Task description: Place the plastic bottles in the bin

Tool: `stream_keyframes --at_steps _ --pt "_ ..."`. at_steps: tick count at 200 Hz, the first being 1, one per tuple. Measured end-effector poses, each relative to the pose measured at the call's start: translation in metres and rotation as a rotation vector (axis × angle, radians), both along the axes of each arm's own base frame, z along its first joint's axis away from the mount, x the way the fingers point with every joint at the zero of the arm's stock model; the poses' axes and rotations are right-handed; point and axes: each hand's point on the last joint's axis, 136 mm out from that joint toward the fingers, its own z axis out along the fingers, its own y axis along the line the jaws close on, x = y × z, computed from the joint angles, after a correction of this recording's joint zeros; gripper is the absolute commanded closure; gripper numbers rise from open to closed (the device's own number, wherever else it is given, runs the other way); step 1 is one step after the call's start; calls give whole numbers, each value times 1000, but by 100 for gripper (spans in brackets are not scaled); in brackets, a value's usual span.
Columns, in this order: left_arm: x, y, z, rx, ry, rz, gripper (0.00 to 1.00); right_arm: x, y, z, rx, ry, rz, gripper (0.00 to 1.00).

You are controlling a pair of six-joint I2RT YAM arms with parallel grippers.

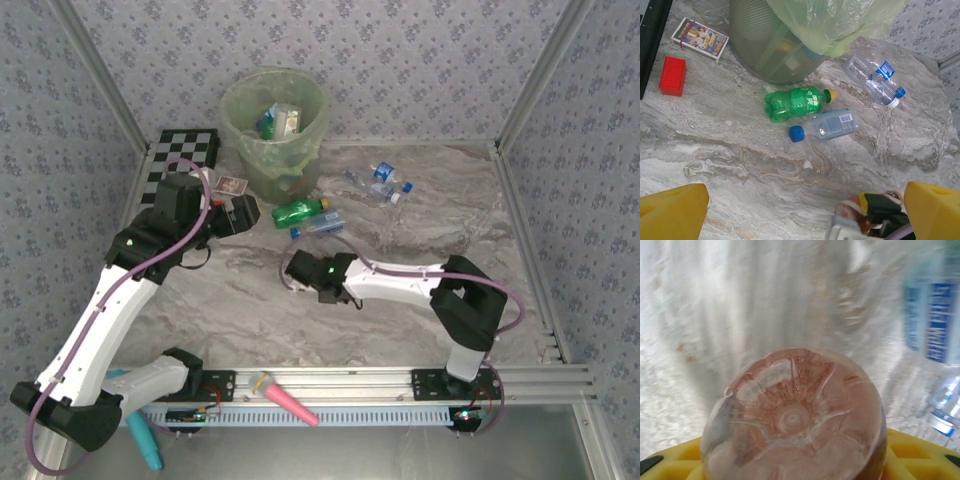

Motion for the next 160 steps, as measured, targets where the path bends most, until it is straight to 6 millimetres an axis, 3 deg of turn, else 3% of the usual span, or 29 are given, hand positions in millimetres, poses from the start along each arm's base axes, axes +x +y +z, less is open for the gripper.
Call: stream_keyframes --at_steps 62,103,136,160 --pt "3 5 0 1 2 20 0 76 21 151 407 -186 -143 50" --pt "5 11 2 -1 -3 38 0 119 18 242 690 -271 -223 52" --pt "6 13 11 -9 -21 48 0 154 11 304 957 -313 -298 53" --pt "6 17 13 -11 -26 58 0 171 12 334 1130 -317 -328 53"
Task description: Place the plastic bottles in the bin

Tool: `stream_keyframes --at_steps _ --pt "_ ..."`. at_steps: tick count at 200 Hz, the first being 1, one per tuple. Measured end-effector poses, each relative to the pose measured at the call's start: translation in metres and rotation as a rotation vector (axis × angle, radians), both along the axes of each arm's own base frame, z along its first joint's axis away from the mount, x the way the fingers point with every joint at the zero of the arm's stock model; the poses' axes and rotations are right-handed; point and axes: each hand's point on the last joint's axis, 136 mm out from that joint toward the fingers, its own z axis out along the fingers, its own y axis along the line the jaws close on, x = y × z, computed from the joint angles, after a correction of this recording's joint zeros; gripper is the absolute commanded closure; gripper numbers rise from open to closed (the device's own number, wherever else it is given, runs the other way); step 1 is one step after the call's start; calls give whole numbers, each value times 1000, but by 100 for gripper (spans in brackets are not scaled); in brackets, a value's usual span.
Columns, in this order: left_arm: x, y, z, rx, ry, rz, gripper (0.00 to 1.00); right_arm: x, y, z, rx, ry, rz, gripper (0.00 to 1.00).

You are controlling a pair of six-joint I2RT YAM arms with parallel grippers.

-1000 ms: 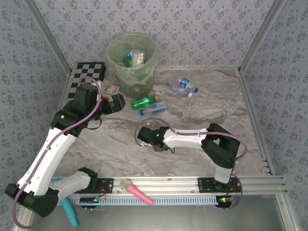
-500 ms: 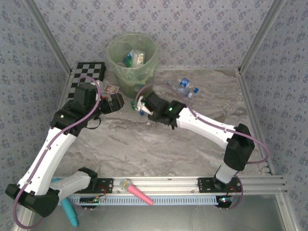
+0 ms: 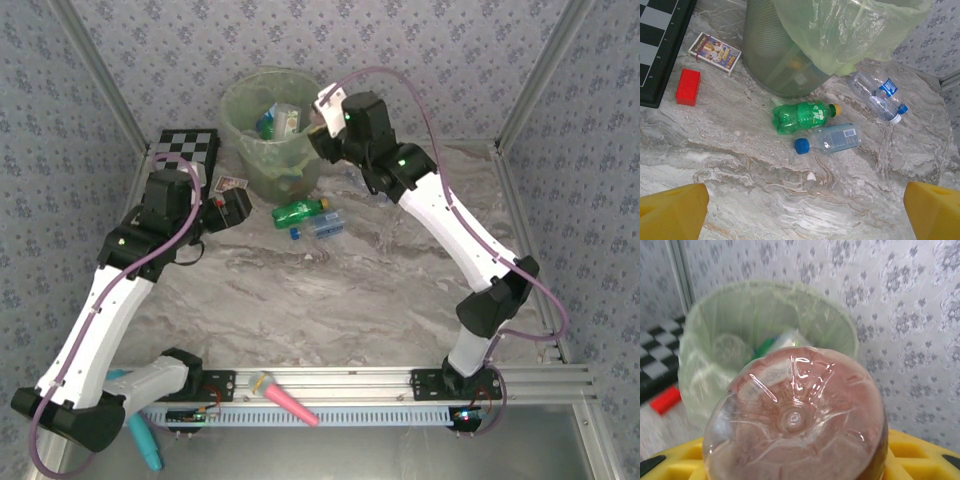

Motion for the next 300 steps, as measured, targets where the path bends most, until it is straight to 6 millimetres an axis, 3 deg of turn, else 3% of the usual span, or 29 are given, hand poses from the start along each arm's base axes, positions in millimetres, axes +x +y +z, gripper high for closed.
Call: stream_keyframes --at_steps 47,104,179,239,284,300 --pt "-1 13 4 10 -5 42 0 12 33 34 289 -27 64 52" --pt "-16 30 22 13 -58 90 0 40 72 47 520 -40 117 50" --pt "-52 57 35 36 -97 157 0 70 119 34 616 -58 166 51" --pt "-76 77 41 48 -124 218 0 92 142 -2 604 -40 161 49" --pt "-81 83 42 62 -122 239 0 102 151 -14 608 -45 159 49" --pt "-81 84 42 67 -121 245 0 104 152 -17 607 -44 159 39"
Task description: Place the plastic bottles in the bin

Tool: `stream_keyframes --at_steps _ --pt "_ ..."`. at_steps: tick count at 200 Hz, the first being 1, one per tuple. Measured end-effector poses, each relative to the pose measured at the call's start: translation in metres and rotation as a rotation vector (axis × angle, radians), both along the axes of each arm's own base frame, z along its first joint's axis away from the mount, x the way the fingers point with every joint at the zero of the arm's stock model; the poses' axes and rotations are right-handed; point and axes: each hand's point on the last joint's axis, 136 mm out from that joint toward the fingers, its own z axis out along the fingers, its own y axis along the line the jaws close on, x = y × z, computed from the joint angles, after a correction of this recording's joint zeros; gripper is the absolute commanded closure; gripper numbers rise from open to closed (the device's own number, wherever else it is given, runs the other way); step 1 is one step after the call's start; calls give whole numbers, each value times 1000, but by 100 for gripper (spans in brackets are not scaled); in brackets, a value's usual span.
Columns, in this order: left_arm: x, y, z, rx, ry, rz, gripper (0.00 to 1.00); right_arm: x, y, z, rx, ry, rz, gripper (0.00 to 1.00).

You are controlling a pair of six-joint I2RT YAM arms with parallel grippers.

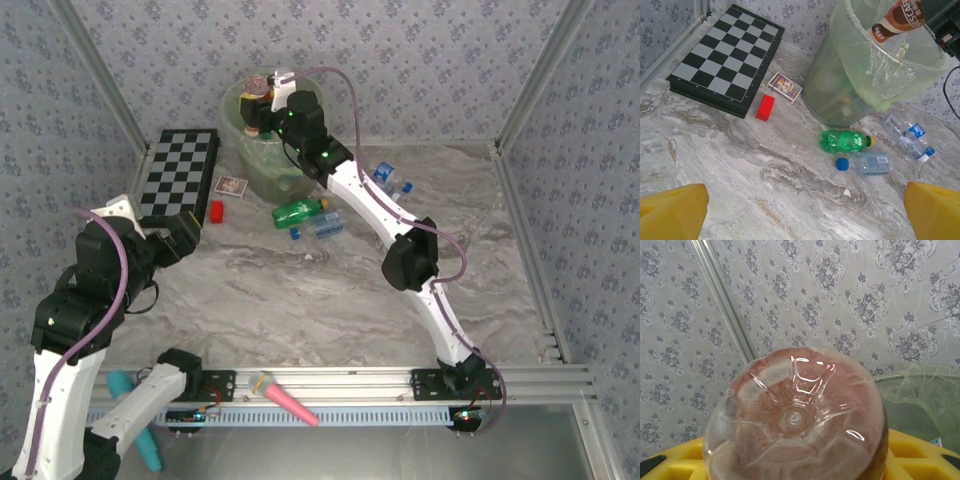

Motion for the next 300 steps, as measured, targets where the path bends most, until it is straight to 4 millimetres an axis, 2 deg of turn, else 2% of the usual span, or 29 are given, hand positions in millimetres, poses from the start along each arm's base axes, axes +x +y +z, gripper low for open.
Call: stream_keyframes --at_steps 12,22,31,38,177,222,241,266,300 --pt "0 1 0 2 0 3 0 0 0 -1 1 3 1 33" --pt "0 1 0 3 -1 5 0 0 0 0 -1 -2 1 24" --pt "0 1 0 3 -1 5 0 -1 0 2 2 -4 1 14" --pt "0 1 0 3 -1 5 0 -1 0 3 2 -7 2 0" --pt "3 0 -1 5 4 4 0 -4 4 0 -5 5 11 0" --pt "4 -3 -4 -1 10 -7 0 -9 -1 3 -29 21 9 0" --pt "9 -8 -9 -5 28 -25 0 -16 -9 9 -47 26 2 0" --pt "26 -20 -17 -7 57 -53 0 -29 -24 17 -72 44 -7 0" --pt "52 -42 -37 -18 101 -119 0 -48 -68 24 -106 83 -53 0"
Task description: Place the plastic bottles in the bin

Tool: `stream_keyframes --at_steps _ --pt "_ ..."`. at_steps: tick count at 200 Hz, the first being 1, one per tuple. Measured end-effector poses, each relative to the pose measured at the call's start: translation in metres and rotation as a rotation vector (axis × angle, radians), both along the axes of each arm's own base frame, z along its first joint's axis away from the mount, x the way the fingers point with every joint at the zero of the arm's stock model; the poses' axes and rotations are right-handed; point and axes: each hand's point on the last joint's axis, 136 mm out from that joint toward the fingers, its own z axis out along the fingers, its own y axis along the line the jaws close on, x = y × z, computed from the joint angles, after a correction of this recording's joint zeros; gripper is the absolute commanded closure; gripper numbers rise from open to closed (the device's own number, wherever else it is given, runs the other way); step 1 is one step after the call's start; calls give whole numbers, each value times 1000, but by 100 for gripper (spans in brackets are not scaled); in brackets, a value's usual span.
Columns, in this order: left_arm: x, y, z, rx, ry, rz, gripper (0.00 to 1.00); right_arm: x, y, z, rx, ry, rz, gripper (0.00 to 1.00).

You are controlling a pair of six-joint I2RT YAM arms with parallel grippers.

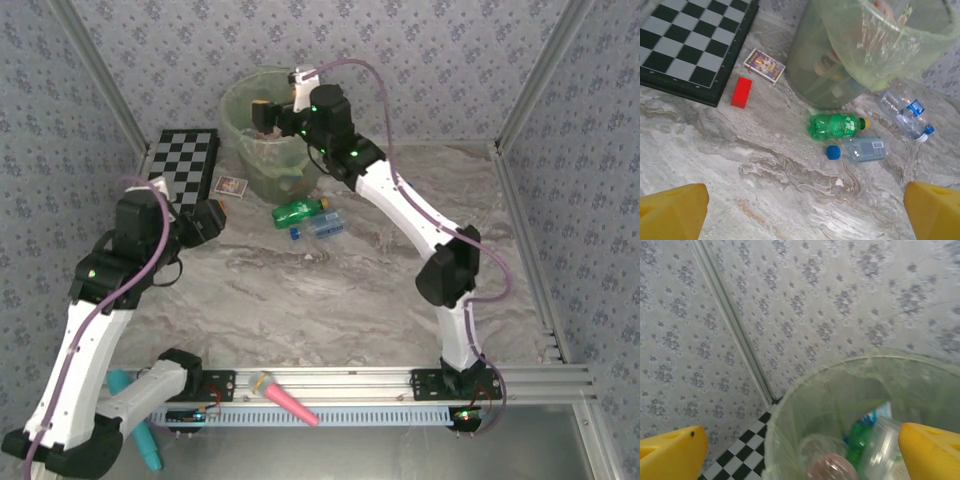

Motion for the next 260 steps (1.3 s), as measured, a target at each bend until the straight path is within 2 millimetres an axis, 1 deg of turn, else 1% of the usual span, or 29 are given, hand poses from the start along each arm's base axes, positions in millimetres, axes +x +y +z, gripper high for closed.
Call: stream_keyframes --at_steps 17,39,59,78,102,112,125,144,161,179,189,209,222,247,260 --pt "16 -12 -15 0 38 -34 0 -7 -29 -4 -21 24 -47 0" --pt "35 -28 -33 -1 91 -80 0 -16 -65 -20 -56 68 -106 0" --pt "50 -47 -48 24 128 -137 1 -24 -98 -41 -85 124 -165 0" --pt "59 -73 -61 67 155 -217 1 -30 -132 -64 -102 191 -223 0" --pt "69 -102 -69 119 172 -302 1 -38 -172 -87 -113 265 -295 0" --pt "74 -112 -73 135 173 -330 1 -42 -187 -96 -118 296 -325 0" --pt "79 -120 -80 157 180 -355 1 -47 -202 -106 -119 331 -353 0" --pt "83 -128 -95 200 202 -391 2 -55 -218 -122 -123 380 -381 0" --pt "85 -135 -109 241 227 -424 0 -61 -227 -138 -124 424 -395 0" --pt "86 -143 -121 274 252 -453 0 -63 -237 -155 -114 476 -399 0" --pt "87 -147 -125 284 258 -464 0 -61 -246 -166 -108 511 -408 0" --pt "87 -151 -124 293 253 -477 0 -52 -264 -183 -96 564 -426 0" --pt "87 -154 -120 291 241 -483 0 -45 -272 -199 -108 595 -435 0" --pt "89 -156 -110 283 222 -482 0 -30 -273 -238 -175 666 -411 0" --pt "89 -155 -106 284 221 -478 0 -18 -270 -257 -217 700 -391 1"
